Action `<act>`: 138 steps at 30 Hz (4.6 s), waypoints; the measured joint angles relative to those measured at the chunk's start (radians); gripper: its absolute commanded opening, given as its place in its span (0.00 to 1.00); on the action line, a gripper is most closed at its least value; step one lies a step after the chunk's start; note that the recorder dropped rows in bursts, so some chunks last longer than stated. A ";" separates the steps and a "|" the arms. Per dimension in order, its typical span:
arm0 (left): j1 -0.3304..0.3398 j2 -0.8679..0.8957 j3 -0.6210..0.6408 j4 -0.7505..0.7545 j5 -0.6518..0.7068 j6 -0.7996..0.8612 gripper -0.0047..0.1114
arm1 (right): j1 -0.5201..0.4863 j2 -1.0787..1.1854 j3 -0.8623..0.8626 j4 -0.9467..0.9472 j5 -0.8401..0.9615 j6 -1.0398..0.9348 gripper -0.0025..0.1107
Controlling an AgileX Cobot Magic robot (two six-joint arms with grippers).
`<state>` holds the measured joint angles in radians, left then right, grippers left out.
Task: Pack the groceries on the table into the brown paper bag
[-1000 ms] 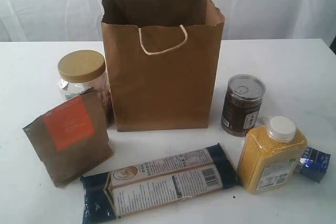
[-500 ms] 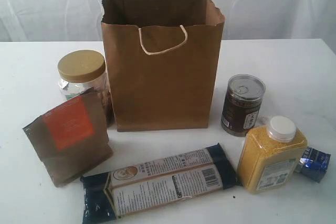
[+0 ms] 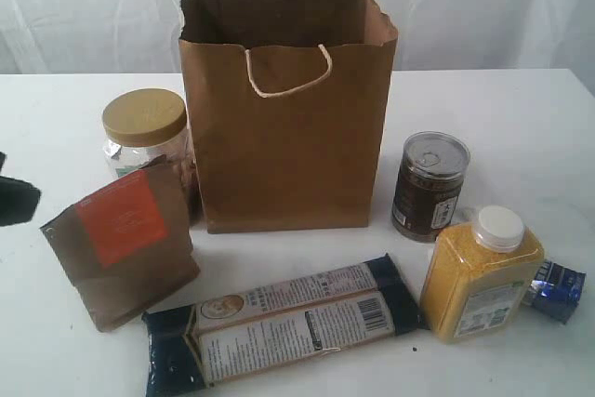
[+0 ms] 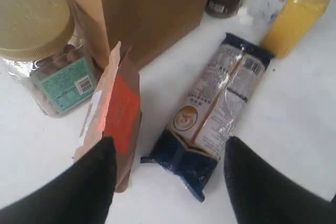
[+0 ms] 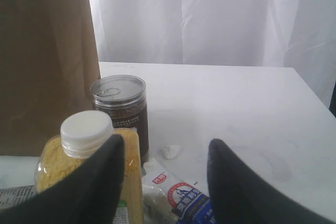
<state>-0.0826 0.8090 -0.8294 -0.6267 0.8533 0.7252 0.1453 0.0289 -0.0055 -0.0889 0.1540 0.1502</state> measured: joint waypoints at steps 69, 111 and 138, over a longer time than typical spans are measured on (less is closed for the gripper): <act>-0.197 0.337 -0.182 0.287 -0.471 -0.307 0.33 | 0.000 0.000 0.000 0.000 0.000 0.000 0.43; -0.197 -0.488 0.286 0.337 -0.370 -0.639 0.04 | 0.000 0.000 0.000 0.000 0.000 0.025 0.43; -0.197 -0.803 0.825 0.454 -0.813 -0.696 0.04 | 0.000 0.000 0.000 0.000 0.000 0.025 0.43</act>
<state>-0.2793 0.0062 -0.0048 -0.1728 0.0405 0.0288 0.1453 0.0289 -0.0055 -0.0889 0.1540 0.1753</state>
